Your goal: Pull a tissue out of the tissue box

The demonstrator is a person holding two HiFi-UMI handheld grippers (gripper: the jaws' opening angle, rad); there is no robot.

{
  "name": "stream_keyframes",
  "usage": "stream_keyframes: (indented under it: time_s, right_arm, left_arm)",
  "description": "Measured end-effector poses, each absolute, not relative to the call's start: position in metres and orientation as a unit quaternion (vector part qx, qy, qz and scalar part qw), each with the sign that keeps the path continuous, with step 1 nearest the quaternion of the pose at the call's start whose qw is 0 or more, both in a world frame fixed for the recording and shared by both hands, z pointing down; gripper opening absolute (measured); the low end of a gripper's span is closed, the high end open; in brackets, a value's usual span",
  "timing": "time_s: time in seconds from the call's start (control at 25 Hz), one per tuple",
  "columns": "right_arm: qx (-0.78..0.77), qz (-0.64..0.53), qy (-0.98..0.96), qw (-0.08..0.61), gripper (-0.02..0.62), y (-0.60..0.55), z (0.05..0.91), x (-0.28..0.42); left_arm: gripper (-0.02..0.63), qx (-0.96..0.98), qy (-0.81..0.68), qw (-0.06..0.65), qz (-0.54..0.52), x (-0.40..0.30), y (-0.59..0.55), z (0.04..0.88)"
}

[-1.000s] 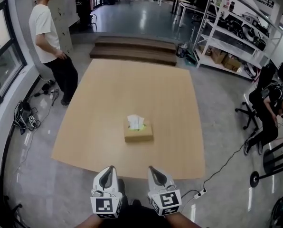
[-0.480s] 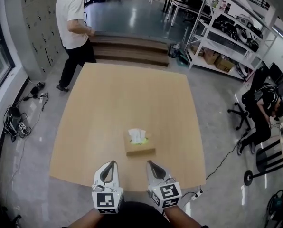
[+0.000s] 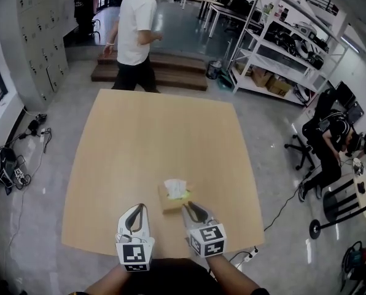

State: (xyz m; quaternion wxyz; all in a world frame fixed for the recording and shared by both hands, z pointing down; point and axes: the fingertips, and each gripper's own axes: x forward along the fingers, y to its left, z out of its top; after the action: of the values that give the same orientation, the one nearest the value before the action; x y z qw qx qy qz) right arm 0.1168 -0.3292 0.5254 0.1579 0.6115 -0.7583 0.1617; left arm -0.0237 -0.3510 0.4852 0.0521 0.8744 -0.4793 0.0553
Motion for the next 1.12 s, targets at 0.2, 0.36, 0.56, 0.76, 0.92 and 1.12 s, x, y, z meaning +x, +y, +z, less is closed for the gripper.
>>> stream_keyframes:
  time_s: [0.2,0.36,0.56,0.76,0.92,1.12]
  right_arm:
    - [0.601,0.173,-0.759,0.183,0.081,-0.352,0.546,0.12]
    - [0.59,0.192,-0.759,0.201,0.083,-0.366,0.567,0.12]
    - [0.582,0.213,-0.754,0.218,0.084,-0.384,0.59,0.123]
    - [0.57,0.236,-0.748,0.246,0.089,-0.399,0.619,0.125]
    - [0.561,0.258,-0.739,0.269,0.096,-0.404,0.635,0.126]
    - [0.553,0.28,-0.732,0.282,0.101,-0.409,0.643,0.124]
  left_arm:
    - [0.018,0.868,-0.49,0.053,0.057,-0.02,-0.368,0.49]
    - [0.018,0.864,-0.498,0.053,0.061,-0.018,-0.378,0.492]
    - [0.018,0.861,-0.501,0.052,0.072,-0.008,-0.392,0.5]
    - [0.018,0.862,-0.496,0.053,0.088,0.004,-0.41,0.511]
    - [0.018,0.867,-0.485,0.05,0.099,0.017,-0.42,0.517]
    - [0.018,0.871,-0.476,0.056,0.108,0.025,-0.431,0.528]
